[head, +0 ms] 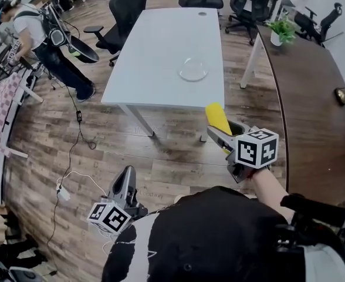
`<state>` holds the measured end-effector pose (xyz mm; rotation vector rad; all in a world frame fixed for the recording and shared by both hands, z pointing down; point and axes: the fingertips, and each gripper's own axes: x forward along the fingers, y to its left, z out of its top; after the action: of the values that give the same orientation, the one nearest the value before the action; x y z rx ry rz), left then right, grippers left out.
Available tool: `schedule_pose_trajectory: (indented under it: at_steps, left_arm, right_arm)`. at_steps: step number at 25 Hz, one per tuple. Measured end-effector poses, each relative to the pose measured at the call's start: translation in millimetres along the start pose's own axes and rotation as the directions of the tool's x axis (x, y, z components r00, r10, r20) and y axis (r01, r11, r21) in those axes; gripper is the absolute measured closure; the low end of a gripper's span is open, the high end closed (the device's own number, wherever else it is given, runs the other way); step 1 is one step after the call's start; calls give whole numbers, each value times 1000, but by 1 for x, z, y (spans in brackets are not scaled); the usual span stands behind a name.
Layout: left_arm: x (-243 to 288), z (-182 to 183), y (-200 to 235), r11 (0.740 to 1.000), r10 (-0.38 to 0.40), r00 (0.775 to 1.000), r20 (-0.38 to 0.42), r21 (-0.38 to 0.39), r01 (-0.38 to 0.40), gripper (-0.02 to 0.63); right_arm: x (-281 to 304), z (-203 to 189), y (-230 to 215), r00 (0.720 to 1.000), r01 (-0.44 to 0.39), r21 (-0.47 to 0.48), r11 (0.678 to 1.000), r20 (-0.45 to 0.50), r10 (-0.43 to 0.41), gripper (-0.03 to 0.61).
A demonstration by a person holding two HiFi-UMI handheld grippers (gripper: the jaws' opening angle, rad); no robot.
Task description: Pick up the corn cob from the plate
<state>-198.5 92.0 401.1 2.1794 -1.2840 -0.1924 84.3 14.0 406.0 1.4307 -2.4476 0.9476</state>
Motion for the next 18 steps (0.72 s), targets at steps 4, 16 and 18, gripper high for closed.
schedule_pose_trajectory:
  at_steps: [4, 16, 18]
  left_arm:
    - [16, -5, -19, 1000, -9, 1000, 3, -12, 9, 601]
    - [32, -44, -50, 999, -25, 998, -65, -44, 22, 601]
    - [35, -41, -51, 999, -22, 998, -60, -43, 19, 601]
  right_arm:
    - [-11, 6, -12, 1000, -7, -16, 1000, -22, 7, 327]
    - [-18, 1, -34, 999, -18, -43, 999, -45, 16, 327]
    - [-18, 2, -35, 999, -22, -42, 999, -41, 20, 327]
